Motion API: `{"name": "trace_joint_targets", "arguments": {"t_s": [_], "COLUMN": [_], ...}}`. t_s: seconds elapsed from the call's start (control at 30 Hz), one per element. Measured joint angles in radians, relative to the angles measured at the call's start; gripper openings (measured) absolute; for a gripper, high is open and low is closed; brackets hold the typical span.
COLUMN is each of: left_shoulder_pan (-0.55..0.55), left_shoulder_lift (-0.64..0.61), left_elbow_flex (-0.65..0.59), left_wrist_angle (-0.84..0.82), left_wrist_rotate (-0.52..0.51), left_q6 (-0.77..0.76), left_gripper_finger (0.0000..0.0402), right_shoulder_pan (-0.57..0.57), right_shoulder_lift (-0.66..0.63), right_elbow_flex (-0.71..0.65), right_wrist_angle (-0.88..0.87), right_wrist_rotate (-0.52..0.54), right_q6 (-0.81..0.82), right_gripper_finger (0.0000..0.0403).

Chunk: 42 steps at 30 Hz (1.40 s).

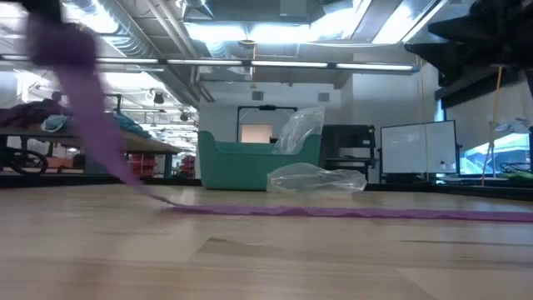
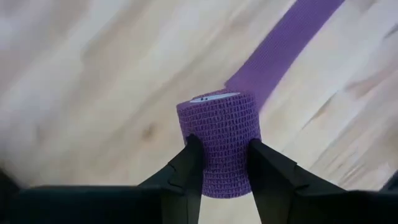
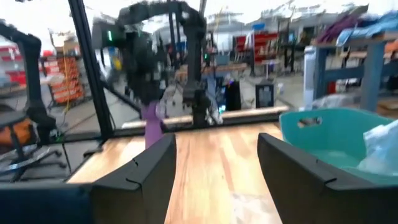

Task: Roll bandage
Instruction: Roll the violet bandage

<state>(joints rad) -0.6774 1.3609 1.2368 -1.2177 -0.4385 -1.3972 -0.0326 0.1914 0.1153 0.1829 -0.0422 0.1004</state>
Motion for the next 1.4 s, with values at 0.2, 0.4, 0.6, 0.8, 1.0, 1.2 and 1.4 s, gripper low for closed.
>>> {"name": "trace_joint_targets", "arguments": {"t_s": [0.2,0.4,0.6,0.8,1.0,1.2,1.4], "left_shoulder_pan": [0.096,0.203,0.275,0.313,0.359,0.37,0.352], "left_shoulder_lift": [0.0,0.0,0.024,0.103,0.158,0.158,0.158], "left_elbow_flex": [0.117,0.15,0.152,0.152,0.152,0.152,0.152], "left_wrist_angle": [0.012,0.187,0.484,0.597,0.597,0.603,0.608], "left_wrist_rotate": [-0.16,-0.221,-0.226,-0.212,-0.2,-0.143,-0.142], "left_q6": [0.298,0.734,1.201,1.427,1.454,1.453,1.456], "left_gripper_finger": [0.01,0.0099,0.0099,0.0099,0.0099,0.0099,0.0099], "right_shoulder_pan": [0.0,0.0,0.0,0.048,0.13,0.153,0.151], "right_shoulder_lift": [0.244,0.559,0.797,0.931,1.066,1.176,1.227], "right_elbow_flex": [0.139,0.338,0.538,0.674,0.774,0.876,0.907], "right_wrist_angle": [0.001,-0.012,-0.034,-0.028,-0.033,-0.121,-0.158], "right_wrist_rotate": [-0.059,-0.109,-0.098,-0.064,0.096,0.187,0.179], "right_q6": [-0.018,-0.082,-0.101,-0.133,-0.207,-0.254,-0.268], "right_gripper_finger": [0.0227,0.0227,0.0227,0.0227,0.0227,0.0227,0.0227]}}
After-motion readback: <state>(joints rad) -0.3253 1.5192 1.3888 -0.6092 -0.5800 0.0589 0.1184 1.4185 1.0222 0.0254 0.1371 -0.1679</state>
